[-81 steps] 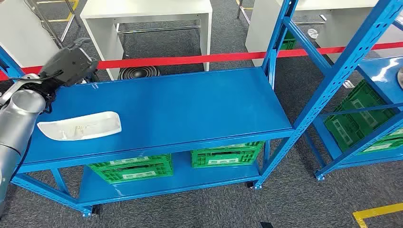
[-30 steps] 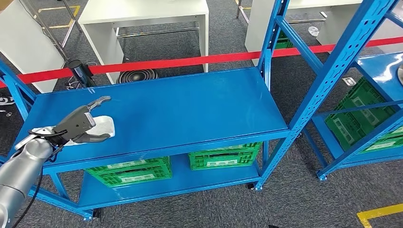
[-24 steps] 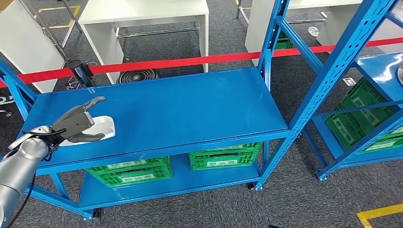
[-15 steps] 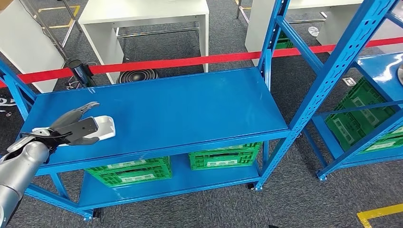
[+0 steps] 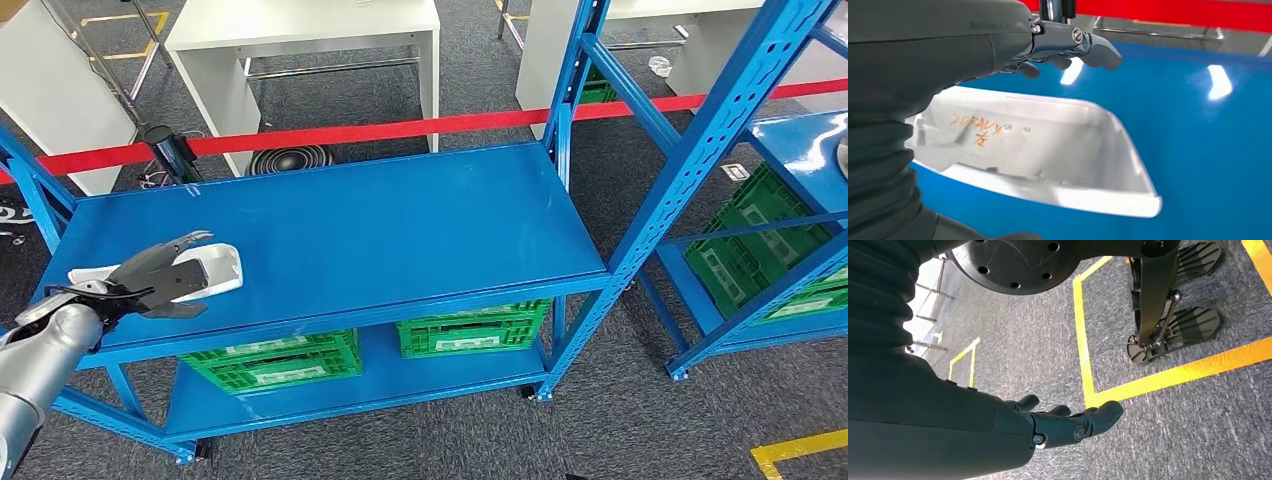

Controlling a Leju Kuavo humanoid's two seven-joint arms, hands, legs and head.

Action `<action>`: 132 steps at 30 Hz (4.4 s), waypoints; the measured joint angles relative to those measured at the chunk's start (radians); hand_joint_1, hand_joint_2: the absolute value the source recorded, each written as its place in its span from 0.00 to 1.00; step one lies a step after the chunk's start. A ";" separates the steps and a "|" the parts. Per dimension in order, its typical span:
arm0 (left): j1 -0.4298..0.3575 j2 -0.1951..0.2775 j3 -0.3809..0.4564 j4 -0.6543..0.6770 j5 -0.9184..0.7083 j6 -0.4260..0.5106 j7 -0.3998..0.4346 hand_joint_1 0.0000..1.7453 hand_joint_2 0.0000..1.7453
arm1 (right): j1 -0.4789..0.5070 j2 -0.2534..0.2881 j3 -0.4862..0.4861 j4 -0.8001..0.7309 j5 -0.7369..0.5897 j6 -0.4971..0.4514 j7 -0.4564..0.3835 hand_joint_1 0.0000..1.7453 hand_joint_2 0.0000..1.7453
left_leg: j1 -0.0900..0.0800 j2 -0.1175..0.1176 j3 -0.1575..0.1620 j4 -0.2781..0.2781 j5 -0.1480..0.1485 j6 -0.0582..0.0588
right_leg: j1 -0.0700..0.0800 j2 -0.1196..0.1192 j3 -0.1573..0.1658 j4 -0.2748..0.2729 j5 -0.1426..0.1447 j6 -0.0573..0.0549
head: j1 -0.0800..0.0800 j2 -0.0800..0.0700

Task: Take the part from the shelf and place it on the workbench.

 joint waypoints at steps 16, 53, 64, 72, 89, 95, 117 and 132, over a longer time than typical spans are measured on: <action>0.026 -0.008 -0.141 0.040 -0.198 0.124 0.143 1.00 1.00 | -0.001 0.000 0.000 0.000 0.015 0.001 0.002 0.00 1.00 | 0.000 0.000 0.000 0.000 0.000 0.000 | 0.000 0.000 0.000 0.000 0.000 0.000 | 0.000 0.000; 0.194 -0.069 0.070 -0.191 0.173 0.258 -0.101 1.00 1.00 | -0.008 0.002 -0.004 0.000 0.027 0.000 0.001 0.00 1.00 | -0.001 0.000 0.000 0.001 -0.001 0.001 | -0.001 0.000 0.000 0.000 -0.001 0.001 | 0.000 0.000; 0.318 -0.134 0.324 -0.638 1.122 -0.320 0.132 1.00 1.00 | -0.006 0.002 -0.029 0.000 0.015 -0.001 0.000 0.00 1.00 | -0.001 0.001 0.000 0.002 -0.002 0.002 | -0.001 0.000 0.001 0.000 -0.001 0.001 | 0.000 0.000; 0.440 -0.183 0.383 -0.901 1.544 -0.490 0.254 1.00 1.00 | -0.005 0.005 -0.034 0.000 0.018 0.000 0.002 0.00 1.00 | -0.001 0.001 0.000 0.002 -0.005 0.003 | -0.001 0.000 0.001 0.000 -0.002 0.003 | 0.000 0.000; 0.742 -0.245 0.385 -1.161 1.611 -0.548 0.304 1.00 1.00 | 0.000 0.012 -0.034 0.000 0.039 0.006 0.002 0.00 1.00 | 0.026 0.015 -0.026 0.007 0.019 0.007 | -0.031 -0.005 0.032 0.073 -0.083 0.068 | 0.006 0.000; 0.770 -0.248 0.387 -1.187 1.610 -0.548 0.303 1.00 1.00 | -0.001 0.015 -0.034 0.000 0.041 0.009 0.002 0.00 1.00 | 0.030 0.007 -0.046 0.025 0.020 -0.038 | -0.027 -0.004 0.029 0.025 -0.039 0.016 | 0.007 0.000; 0.968 -0.276 0.482 -1.252 1.550 -0.567 0.231 1.00 1.00 | 0.008 0.001 -0.022 0.000 0.104 0.066 -0.036 0.00 1.00 | 0.008 0.024 0.053 0.000 -0.054 0.033 | -0.016 -0.008 -0.110 0.273 -0.089 0.053 | 0.006 0.000; 0.955 -0.262 0.502 -1.251 1.525 -0.547 0.253 1.00 1.00 | 0.001 0.028 -0.023 0.002 0.068 0.050 -0.064 0.00 1.00 | 0.018 0.017 -0.048 0.308 -0.193 -0.040 | -0.014 -0.014 -0.034 -0.006 0.045 -0.002 | 0.002 0.000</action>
